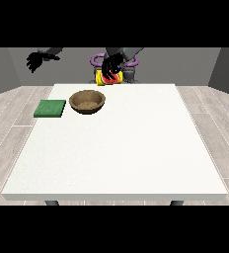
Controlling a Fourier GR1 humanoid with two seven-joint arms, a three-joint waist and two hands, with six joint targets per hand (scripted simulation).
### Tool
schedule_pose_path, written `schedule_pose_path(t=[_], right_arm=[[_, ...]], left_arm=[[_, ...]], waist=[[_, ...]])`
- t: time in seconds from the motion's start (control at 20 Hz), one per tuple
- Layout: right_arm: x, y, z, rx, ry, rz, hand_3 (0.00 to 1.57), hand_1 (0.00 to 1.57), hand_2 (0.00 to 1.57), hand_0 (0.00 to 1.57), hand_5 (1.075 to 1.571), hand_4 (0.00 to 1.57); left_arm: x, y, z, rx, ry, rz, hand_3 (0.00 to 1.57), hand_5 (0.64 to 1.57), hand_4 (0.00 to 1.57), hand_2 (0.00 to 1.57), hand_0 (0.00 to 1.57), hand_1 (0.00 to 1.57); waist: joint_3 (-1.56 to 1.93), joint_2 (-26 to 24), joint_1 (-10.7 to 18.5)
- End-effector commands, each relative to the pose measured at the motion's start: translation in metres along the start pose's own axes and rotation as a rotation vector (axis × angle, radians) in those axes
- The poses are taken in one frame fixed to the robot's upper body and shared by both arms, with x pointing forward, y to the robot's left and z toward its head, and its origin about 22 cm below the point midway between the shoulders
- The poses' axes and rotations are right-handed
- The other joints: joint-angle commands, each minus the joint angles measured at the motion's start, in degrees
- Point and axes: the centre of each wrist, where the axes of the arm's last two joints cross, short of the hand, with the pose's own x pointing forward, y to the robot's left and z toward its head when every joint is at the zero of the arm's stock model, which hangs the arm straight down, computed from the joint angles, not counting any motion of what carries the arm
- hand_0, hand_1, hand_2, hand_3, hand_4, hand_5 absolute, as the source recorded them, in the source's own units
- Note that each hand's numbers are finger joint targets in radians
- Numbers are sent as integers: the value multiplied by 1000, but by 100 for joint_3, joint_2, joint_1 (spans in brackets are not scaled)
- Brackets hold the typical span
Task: Pick the cup and pour the ball into the bowl, then pick the bowl and place it on the pad
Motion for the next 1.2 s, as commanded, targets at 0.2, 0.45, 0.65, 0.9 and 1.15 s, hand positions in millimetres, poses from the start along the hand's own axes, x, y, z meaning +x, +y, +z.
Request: schedule_pose_path(t=[0.2, 0.45, 0.65, 0.9, 1.15], right_arm=[[-1, 5, -4, 5, 9, 8, 0, 0, 0, 0, 1571, 0], [-2, -34, 19, -70, 13, 18, 0, 0, 0, 0, 1570, 0], [-13, -13, 23, -20, 103, -25, 0, 0, 0, 0, 1569, 0], [-24, -27, 48, -115, 101, -47, 0, 0, 0, 0, 1568, 0], [-23, -5, 26, -109, 58, -64, 0, 0, 0, 0, 1568, 364]], left_arm=[[30, -2, 4, -41, -145, -419, 1571, 1216, 1481, 1571, 1465, 1465], [52, 19, 6, 18, -237, -435, 1571, 1129, 1529, 1571, 1446, 1446], [24, 1, 9, -49, -157, -294, 1571, 1136, 1535, 1571, 1449, 1449], [-15, 11, 5, 32, 294, 462, 1571, 1156, 1571, 1571, 1296, 1296], [-15, -6, 30, 92, 533, 1008, 0, 1502, 891, 0, 558, 558]], waist=[[-11, -45, -2], [-10, -67, 516], [-17, -370, 247], [-78, -216, 768], [-147, 300, 933]])
